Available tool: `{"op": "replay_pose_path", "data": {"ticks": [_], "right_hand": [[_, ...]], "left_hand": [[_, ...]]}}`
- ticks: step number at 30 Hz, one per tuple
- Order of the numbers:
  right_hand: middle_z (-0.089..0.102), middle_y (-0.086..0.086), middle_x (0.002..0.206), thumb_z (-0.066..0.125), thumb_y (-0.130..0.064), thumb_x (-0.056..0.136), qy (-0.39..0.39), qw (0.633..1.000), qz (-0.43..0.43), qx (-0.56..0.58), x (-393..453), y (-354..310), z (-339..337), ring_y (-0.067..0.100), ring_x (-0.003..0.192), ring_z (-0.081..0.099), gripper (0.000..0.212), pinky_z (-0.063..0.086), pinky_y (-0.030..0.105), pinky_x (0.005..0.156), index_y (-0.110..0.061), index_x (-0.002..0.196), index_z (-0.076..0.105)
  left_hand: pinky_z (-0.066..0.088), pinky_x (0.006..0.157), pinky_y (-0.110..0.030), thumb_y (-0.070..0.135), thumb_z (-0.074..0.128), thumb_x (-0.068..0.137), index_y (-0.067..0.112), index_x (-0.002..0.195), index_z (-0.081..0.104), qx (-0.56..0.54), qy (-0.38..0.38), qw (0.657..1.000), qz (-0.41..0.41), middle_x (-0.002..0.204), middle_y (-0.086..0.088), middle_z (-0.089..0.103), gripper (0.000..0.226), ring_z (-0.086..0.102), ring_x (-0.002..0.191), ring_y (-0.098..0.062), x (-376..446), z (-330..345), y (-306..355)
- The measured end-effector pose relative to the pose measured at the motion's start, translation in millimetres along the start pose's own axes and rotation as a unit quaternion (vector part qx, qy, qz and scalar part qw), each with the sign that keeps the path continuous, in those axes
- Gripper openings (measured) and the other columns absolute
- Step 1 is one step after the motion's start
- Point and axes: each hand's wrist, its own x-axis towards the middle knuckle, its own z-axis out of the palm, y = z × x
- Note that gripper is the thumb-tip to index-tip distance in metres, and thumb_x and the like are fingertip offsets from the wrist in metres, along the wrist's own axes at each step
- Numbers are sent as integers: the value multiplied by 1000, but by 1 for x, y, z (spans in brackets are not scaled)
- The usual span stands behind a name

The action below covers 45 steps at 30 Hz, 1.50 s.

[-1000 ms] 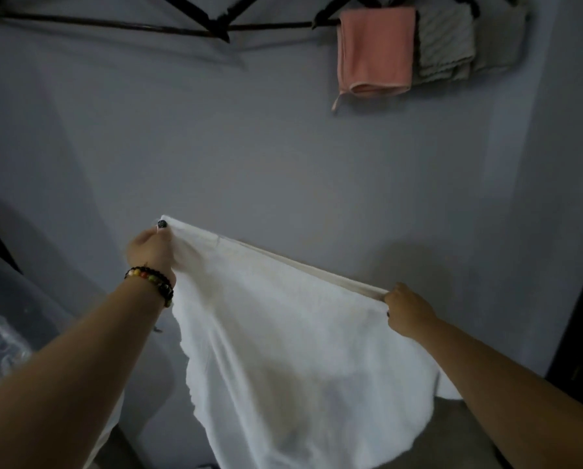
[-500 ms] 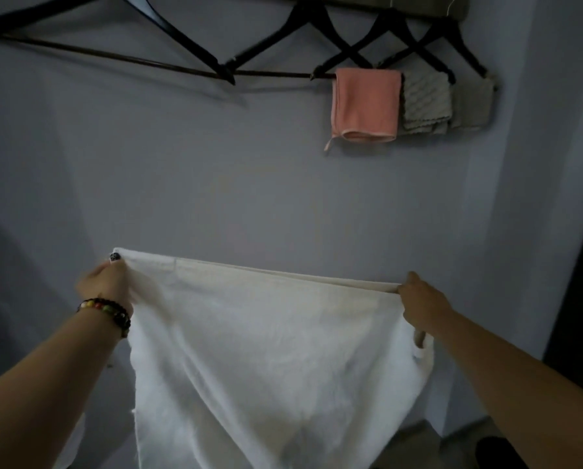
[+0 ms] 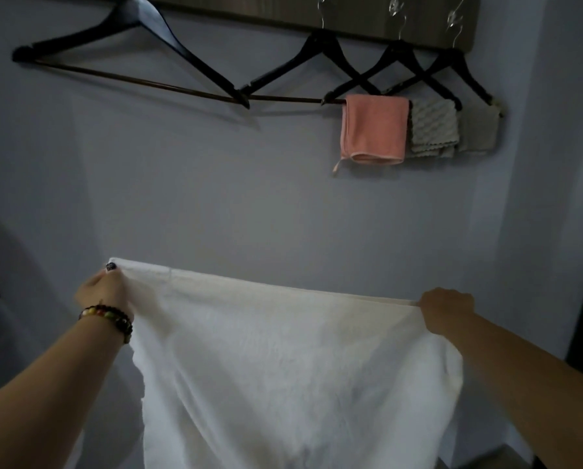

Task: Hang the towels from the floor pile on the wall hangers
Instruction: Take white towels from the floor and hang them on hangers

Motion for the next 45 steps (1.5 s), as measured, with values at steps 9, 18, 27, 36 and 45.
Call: {"op": "replay_pose_path", "data": {"ticks": [9, 18, 27, 36, 45], "right_hand": [[65, 5, 114, 49, -15, 88, 97, 989, 24, 110, 13, 17, -8, 24, 108, 61, 28, 51, 31, 86, -16, 110, 65], [46, 13, 129, 42, -16, 93, 67, 985, 36, 154, 42, 24, -9, 32, 126, 42, 36, 40, 41, 102, -10, 127, 53], [47, 13, 124, 43, -14, 93, 100, 987, 27, 126, 42, 27, -2, 31, 121, 47, 34, 42, 40, 99, -13, 124, 56], [61, 28, 113, 54, -2, 84, 134, 952, 40, 273, 45, 28, -19, 42, 107, 59, 21, 52, 44, 87, 6, 102, 63], [49, 4, 27, 48, 3, 86, 1, 897, 112, 428, 37, 38, -4, 9, 27, 53, 24, 33, 14, 28, 4, 63, 54]], "left_hand": [[44, 92, -32, 32, 60, 91, 3, 123, 62, 74, 12, 997, 3, 112, -8, 62, 43, 57, 100, -23, 25, -33, -12], [45, 86, -43, 15, 62, 93, -4, 87, 71, 333, -121, 926, 134, 91, -20, 68, 22, 62, 93, -39, 47, -68, -38], [42, 83, -40, 17, 54, 97, -8, 87, 69, 351, -56, 929, 101, 92, -23, 64, 31, 59, 91, -38, 41, -60, -35], [53, 93, -43, 22, 56, 97, -2, 97, 63, 186, -6, 983, -8, 102, -6, 63, 24, 68, 85, -29, 31, -58, -42], [52, 94, -38, 13, 76, 81, 0, 98, 68, 152, -91, 984, -17, 105, -19, 69, 23, 69, 90, -30, 21, -68, -61]]}}
